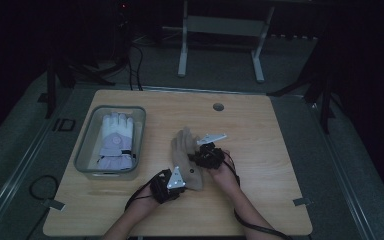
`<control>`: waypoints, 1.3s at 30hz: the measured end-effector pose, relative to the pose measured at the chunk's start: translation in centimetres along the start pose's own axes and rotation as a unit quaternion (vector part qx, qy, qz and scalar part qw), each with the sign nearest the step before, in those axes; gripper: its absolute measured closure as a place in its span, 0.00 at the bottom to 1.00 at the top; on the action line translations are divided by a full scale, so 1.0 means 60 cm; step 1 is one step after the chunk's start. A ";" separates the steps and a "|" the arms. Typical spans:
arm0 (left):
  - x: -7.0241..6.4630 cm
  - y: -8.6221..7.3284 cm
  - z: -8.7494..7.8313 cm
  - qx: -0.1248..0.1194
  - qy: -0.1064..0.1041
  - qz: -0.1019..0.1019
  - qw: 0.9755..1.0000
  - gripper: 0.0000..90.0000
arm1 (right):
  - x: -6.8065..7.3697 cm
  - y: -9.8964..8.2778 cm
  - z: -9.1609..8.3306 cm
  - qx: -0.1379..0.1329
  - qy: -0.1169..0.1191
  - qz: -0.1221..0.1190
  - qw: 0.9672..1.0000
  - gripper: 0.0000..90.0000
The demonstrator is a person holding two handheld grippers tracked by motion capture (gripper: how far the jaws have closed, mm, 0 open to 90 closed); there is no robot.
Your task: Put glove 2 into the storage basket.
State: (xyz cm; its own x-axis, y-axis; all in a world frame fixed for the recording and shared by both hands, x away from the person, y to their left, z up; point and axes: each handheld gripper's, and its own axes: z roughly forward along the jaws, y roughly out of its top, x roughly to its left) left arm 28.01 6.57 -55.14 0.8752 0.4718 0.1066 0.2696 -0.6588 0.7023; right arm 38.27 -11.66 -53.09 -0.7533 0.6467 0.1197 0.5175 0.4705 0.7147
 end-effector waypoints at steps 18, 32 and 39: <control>0.041 0.037 -0.099 0.005 0.035 0.028 0.999 0.91 | 0.032 0.092 -0.037 -0.052 0.009 -0.015 0.999 0.89; 0.085 0.030 -0.188 0.019 0.082 0.030 0.996 0.91 | 0.084 0.190 -0.020 -0.067 0.025 -0.043 0.997 0.89; 0.111 0.008 -0.234 0.026 0.105 0.016 0.994 0.91 | 0.116 0.241 0.003 -0.070 0.039 -0.060 0.995 0.88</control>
State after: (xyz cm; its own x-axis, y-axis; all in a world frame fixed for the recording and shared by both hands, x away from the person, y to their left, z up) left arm 28.34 17.62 -44.19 0.7826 0.5579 0.2762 0.2681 -0.7025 0.6593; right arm 40.60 -0.22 -42.03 -0.8377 0.5407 0.0771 0.3648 0.4490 0.8157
